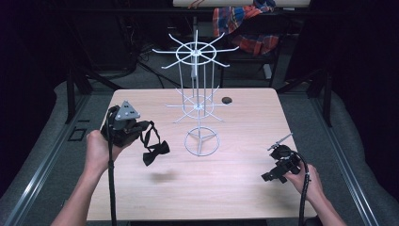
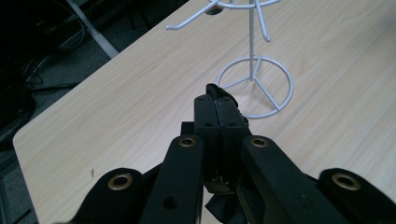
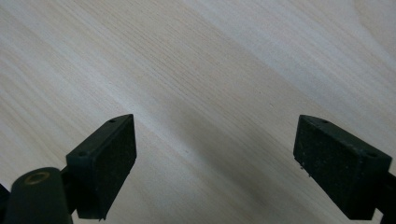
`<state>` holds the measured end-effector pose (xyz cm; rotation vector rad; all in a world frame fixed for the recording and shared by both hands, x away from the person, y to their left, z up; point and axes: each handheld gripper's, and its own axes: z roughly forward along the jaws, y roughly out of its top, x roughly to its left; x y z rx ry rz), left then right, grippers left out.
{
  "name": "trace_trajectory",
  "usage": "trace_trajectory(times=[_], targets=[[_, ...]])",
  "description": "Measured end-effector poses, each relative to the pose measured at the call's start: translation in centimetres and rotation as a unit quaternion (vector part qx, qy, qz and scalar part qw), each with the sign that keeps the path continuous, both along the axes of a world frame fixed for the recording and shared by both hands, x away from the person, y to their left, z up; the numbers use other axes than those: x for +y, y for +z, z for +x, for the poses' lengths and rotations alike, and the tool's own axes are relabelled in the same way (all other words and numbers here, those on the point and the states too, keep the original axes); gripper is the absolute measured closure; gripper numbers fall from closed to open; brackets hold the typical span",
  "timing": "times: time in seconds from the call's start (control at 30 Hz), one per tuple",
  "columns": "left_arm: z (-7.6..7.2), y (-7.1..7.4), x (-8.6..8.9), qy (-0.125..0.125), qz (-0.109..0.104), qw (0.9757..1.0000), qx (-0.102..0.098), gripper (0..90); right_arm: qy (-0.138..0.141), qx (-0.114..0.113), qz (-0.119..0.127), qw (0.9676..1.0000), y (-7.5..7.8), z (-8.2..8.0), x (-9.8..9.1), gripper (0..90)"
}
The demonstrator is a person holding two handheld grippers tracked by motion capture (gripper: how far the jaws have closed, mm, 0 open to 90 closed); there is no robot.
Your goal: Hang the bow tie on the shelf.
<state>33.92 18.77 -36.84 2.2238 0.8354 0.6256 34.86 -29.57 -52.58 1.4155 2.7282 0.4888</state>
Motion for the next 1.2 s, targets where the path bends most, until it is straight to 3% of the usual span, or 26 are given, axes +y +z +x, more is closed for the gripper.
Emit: trace_trajectory(times=[0.53, 0.9, 1.2], targets=[[0.4, 1.4, -1.8, -0.027, -0.004, 0.9995, -0.014, 89.4, 0.01, 0.005, -0.006, 0.9999, 0.2, 0.1, -0.1, 12.9], [0.3, 1.7, -3.0, -0.049, -0.007, 0.9987, -0.011, 89.3, 0.015, 0.007, -0.001, 0.9999, 0.2, 0.1, 0.0, 12.9], [0.5, 1.8, -3.9, -0.059, 0.002, 0.9981, -0.015, 89.3, 0.015, 0.008, -0.005, 0.9998, 0.2, 0.1, 0.0, 12.9]])
